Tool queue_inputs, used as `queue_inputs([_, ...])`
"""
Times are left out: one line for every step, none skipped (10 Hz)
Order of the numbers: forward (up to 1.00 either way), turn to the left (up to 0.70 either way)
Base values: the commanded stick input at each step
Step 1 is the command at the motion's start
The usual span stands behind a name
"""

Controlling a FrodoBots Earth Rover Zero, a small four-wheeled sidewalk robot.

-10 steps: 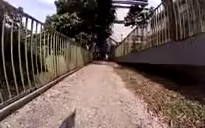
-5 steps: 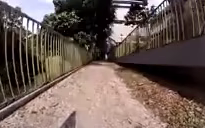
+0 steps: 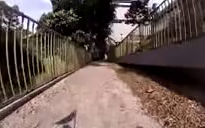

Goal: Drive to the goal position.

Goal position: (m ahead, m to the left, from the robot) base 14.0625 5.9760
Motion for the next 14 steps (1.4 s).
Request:
queue_inputs([0.85,0.0])
queue_inputs([0.85,0.0])
queue_inputs([0.85,0.0])
queue_inputs([0.85,0.0])
queue_inputs([0.85,0.0])
queue_inputs([0.85,0.0])
queue_inputs([0.85,0.0])
queue_inputs([0.85,0.0])
queue_inputs([0.85,0.0])
queue_inputs([0.85,0.0])
queue_inputs([0.85,0.0])
queue_inputs([0.85,0.0])
queue_inputs([0.85,0.0])
queue_inputs([0.85,0.0])
